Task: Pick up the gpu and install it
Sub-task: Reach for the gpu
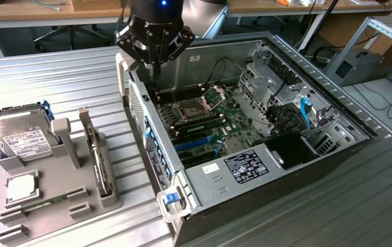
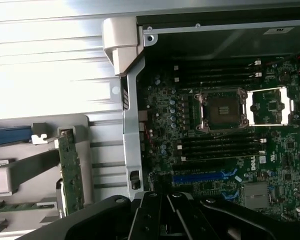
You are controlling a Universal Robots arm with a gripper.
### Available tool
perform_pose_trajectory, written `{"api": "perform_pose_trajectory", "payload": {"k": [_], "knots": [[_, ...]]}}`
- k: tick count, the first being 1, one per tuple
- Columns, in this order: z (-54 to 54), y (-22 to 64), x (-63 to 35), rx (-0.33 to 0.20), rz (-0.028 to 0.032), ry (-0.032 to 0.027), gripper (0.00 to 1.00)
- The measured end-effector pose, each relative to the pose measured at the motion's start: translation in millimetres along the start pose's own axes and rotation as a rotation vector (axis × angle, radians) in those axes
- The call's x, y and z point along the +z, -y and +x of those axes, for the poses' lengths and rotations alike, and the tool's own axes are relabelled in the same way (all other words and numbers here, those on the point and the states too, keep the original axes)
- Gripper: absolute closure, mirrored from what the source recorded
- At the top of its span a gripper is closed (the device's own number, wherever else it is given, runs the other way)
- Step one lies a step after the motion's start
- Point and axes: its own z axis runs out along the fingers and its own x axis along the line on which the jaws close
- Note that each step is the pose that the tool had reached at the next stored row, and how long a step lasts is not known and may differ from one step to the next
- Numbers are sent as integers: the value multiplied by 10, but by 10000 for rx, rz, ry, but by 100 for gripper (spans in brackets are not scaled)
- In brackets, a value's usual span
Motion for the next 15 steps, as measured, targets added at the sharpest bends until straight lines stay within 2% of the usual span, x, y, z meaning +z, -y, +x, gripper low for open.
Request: {"api": "perform_pose_trajectory", "payload": {"k": [6, 15], "knots": [[166, 13, -4, 0, 0, 0, 89], [357, 27, -8, 0, 0, 0, 89]]}}
